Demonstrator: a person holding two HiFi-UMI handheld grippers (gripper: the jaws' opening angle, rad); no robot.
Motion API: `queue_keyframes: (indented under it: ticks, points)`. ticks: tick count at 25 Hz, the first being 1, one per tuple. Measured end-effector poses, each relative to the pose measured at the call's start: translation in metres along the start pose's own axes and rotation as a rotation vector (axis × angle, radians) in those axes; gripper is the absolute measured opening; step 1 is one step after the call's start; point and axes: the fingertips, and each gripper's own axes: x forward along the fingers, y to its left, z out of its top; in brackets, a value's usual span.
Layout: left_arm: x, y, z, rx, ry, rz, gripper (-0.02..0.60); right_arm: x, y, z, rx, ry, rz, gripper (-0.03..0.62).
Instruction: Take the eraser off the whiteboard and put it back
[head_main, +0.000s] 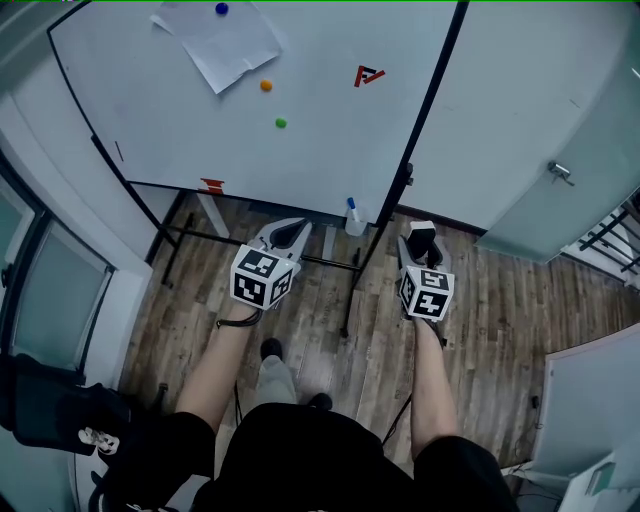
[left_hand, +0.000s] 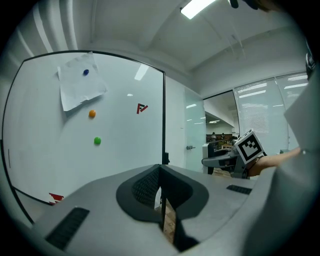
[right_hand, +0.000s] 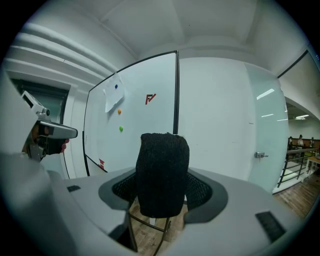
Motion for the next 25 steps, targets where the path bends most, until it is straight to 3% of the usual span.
queue_keyframes:
  ticks: [15, 25]
  points:
    - [-0.059, -0.022, -0.051, -0.053, 0.002, 0.126, 0.012, -0.071, 0.026, -0.071, -0.028, 0.062, 0.039, 0.272]
    - [-0.072, -0.023, -0.076, -0.084, 0.036, 0.168, 0.012, -0.075, 0.03, -0.096, -0.027, 0.101, 0.068, 0.272]
